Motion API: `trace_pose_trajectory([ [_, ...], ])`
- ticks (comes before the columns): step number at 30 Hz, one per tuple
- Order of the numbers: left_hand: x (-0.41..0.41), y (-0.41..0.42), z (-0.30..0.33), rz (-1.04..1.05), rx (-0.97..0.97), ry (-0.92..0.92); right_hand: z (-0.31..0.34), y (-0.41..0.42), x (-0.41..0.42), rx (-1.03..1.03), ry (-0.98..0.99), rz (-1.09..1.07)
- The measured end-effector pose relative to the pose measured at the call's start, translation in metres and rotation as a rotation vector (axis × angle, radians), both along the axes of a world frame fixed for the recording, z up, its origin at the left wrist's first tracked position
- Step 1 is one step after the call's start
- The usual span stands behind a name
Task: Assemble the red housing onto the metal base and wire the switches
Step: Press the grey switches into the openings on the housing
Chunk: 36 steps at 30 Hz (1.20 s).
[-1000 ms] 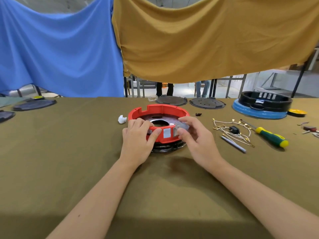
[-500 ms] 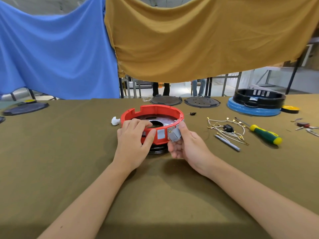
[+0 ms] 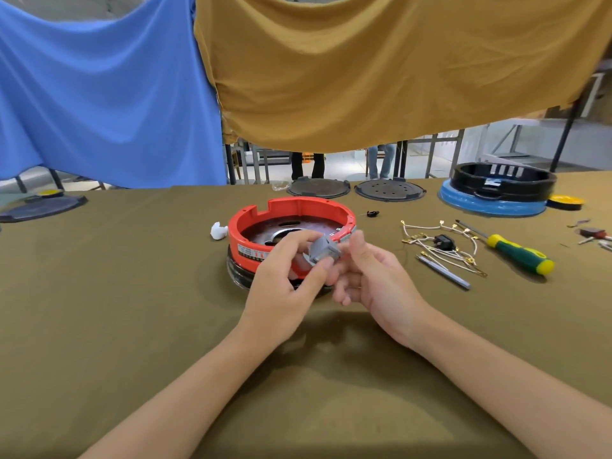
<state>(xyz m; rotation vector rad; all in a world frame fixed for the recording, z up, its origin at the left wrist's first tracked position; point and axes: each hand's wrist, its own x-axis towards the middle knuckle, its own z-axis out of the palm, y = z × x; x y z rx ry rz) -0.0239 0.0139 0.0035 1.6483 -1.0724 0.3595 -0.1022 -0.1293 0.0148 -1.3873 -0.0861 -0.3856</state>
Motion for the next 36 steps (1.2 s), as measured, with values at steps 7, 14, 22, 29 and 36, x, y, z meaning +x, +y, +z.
trace_pose_trajectory([
  [7, -0.003, -0.002, -0.002, -0.012, -0.050, 0.144, 0.000, -0.001, -0.002, -0.231, -0.109, -0.112],
  [14, -0.001, 0.000, -0.001, 0.033, -0.025, 0.016, -0.003, -0.001, 0.000, -0.315, -0.118, -0.166],
  [22, 0.003, 0.002, -0.002, 0.078, -0.025, -0.023, -0.008, -0.004, 0.010, -0.332, -0.058, -0.155],
  [29, 0.005, 0.004, -0.001, 0.086, -0.001, -0.004, -0.010, -0.006, 0.013, -0.341, -0.099, -0.221],
  [36, 0.006, 0.007, 0.001, 0.100, -0.006, -0.012, -0.009, -0.004, 0.011, -0.540, -0.139, -0.339],
])
